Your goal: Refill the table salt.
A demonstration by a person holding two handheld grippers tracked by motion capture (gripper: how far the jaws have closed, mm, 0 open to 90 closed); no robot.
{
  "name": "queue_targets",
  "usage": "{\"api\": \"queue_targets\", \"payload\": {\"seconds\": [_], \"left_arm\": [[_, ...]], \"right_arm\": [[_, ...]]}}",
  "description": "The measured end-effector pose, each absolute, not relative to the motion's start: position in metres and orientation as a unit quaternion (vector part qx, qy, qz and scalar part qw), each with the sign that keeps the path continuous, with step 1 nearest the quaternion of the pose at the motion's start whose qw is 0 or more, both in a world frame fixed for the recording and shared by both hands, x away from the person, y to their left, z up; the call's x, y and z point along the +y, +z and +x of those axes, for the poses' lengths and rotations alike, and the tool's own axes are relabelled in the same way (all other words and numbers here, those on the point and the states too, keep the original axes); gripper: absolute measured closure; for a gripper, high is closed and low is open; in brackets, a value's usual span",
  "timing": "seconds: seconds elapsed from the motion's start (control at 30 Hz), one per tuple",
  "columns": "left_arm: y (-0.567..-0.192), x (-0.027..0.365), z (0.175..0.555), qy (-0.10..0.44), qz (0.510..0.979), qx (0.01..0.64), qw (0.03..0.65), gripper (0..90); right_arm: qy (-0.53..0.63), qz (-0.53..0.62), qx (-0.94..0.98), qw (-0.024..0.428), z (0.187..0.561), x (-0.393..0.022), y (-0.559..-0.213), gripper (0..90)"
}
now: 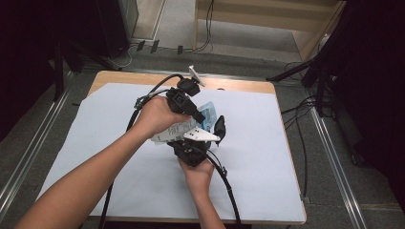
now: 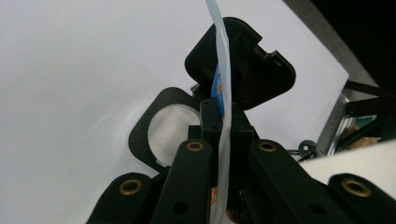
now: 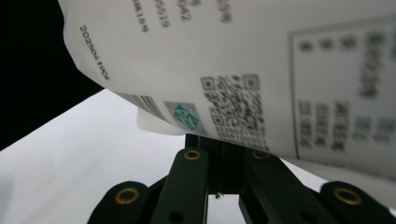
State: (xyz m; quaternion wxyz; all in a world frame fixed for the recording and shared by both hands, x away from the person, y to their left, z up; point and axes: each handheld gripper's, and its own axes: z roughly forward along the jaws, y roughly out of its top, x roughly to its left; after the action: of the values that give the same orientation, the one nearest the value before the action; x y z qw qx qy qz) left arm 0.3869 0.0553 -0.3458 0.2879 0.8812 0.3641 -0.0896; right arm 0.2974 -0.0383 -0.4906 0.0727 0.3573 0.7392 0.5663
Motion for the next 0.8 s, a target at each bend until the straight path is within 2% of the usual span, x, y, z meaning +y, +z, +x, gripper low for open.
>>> {"api": "queue_targets", "payload": {"seconds": [0.8], "left_arm": [[-0.342,0.117,0.372,-0.100,0.846,0.362,0.378,90.0]], "right_arm": [[0.529,0.349,0.771,0.061,0.295,-0.057,-0.477,90.0]]}}
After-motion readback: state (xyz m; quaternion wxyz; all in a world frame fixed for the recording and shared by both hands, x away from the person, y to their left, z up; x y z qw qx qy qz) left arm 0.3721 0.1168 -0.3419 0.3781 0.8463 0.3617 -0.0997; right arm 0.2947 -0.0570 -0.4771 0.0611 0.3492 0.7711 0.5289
